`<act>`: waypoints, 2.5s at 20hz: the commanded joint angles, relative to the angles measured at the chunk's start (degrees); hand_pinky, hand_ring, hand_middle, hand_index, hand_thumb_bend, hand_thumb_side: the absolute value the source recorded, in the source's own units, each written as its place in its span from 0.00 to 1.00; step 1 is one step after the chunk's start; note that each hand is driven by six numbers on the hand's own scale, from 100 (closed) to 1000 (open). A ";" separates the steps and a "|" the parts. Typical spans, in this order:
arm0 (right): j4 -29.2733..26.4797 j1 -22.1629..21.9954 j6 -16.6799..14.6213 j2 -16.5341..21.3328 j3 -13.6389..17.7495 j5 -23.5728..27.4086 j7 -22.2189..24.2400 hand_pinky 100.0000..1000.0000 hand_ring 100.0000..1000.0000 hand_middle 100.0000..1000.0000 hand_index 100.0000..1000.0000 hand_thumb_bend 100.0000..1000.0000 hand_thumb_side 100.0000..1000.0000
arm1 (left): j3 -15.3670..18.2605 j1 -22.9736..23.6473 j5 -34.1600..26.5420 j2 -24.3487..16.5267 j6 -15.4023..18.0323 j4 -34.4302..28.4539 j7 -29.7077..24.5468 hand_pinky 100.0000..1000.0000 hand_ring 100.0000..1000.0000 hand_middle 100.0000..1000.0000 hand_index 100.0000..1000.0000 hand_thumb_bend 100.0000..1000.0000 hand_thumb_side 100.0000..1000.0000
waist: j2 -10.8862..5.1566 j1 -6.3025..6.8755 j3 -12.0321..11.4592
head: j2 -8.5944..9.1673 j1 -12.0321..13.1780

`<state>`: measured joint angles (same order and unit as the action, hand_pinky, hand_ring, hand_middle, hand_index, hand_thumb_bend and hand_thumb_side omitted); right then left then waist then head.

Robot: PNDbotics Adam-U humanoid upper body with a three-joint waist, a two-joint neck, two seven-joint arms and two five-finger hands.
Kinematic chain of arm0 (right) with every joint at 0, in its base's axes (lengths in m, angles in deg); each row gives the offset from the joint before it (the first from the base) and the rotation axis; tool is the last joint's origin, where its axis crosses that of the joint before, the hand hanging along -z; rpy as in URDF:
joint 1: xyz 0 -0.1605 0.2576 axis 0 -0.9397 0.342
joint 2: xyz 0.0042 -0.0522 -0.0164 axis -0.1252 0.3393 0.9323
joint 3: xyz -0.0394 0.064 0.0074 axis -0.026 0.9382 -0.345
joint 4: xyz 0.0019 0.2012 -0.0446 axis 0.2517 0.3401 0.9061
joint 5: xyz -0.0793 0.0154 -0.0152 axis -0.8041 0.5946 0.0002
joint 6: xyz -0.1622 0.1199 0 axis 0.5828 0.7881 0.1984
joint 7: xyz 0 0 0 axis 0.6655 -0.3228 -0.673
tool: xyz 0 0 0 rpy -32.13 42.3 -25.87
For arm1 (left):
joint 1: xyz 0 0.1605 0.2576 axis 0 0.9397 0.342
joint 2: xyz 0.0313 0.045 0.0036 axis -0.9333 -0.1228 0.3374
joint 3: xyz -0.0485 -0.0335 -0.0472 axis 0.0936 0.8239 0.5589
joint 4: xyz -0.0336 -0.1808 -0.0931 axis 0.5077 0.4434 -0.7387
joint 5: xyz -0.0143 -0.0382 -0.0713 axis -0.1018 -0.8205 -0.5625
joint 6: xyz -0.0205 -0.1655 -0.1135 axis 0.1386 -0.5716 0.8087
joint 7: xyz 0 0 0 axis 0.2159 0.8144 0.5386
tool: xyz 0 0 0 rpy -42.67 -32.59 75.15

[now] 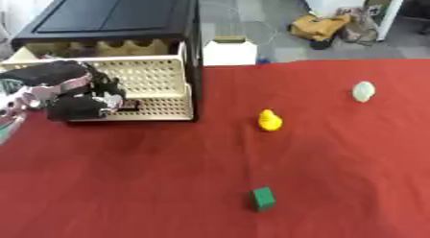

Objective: Pick up objects from table and place into drawer.

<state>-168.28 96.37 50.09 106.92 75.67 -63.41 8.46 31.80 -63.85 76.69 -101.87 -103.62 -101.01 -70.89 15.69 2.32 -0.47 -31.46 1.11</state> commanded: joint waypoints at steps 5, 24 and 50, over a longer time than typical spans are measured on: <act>-0.95 0.30 -0.02 0.87 0.85 0.63 0.21 0.72 0.73 0.60 0.77 0.00 0.53 | 1.16 -1.94 2.68 -0.16 0.37 2.00 1.11 0.44 0.63 0.58 0.89 0.00 1.00 | -0.59 -0.02 -0.01 | 0.80 -0.06; -0.95 0.32 0.02 0.67 0.97 0.67 0.39 0.73 0.73 0.59 0.77 0.00 0.52 | 1.13 -4.61 4.00 2.51 0.93 6.14 5.17 0.46 0.63 0.64 0.91 0.00 1.00 | -0.23 0.07 -0.08 | 1.21 -0.18; -0.95 1.36 0.61 -0.07 0.65 2.35 1.44 0.72 0.73 0.60 0.77 0.00 0.51 | 13.21 6.03 -13.18 9.67 9.48 -14.12 10.84 0.59 0.55 0.51 0.83 0.00 1.00 | -4.63 -0.40 -2.27 | -7.45 -3.64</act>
<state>-168.28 97.01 50.79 105.90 75.96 -61.56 9.60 43.34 -57.26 64.28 -92.11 -94.60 -114.13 -62.54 11.96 2.01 -2.68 -38.08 -2.59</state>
